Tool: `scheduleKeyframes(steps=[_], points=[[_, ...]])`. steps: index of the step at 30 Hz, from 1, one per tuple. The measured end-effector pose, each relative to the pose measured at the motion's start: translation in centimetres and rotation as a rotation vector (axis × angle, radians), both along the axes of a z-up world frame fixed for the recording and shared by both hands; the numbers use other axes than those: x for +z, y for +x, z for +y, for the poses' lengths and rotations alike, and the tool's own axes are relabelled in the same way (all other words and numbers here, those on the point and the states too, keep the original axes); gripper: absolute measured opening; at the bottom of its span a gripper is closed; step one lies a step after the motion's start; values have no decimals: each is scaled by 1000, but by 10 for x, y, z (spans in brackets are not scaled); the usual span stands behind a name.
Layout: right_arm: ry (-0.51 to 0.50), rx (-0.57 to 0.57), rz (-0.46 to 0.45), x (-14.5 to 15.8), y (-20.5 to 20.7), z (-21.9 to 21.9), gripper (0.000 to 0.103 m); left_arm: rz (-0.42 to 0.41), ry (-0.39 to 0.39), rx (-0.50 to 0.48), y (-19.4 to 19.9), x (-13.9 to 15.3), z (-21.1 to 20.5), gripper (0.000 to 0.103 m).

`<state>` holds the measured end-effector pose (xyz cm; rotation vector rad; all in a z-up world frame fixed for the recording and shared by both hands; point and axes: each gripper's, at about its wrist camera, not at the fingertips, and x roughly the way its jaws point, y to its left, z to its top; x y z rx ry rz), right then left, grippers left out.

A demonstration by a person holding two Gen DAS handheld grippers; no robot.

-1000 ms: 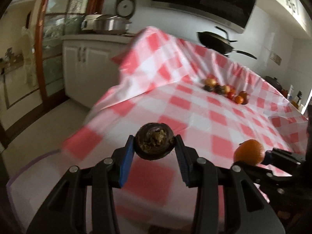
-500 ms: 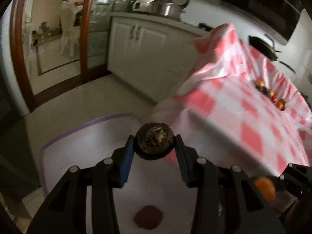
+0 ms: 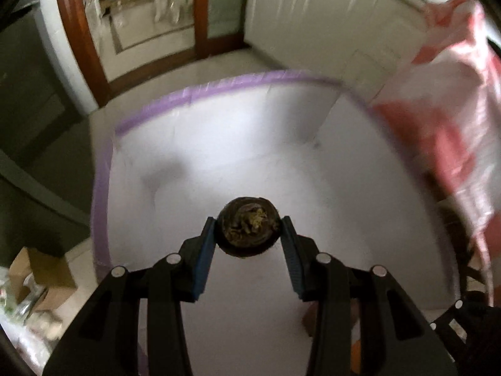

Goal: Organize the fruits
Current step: 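Carry the water chestnut and orange to the white box and release both, then move both open grippers back over the fruit row on the table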

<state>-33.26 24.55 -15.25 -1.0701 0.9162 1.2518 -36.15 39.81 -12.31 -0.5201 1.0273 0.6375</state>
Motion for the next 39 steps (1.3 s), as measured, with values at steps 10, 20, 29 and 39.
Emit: scheduleKeyframes(steps=[10, 20, 29, 39], points=[[-145, -123, 64, -32, 32, 3, 46, 198, -17, -16, 18, -28, 4, 43], [-109, -157, 70, -20, 36, -7, 71, 180, -19, 23, 16, -21, 5, 87], [308, -47, 22, 112, 21, -51, 74, -90, 271, 170, 14, 91, 4, 90], [859, -492, -206, 272, 140, -235, 87, -544, 390, -194, 123, 228, -150, 101]])
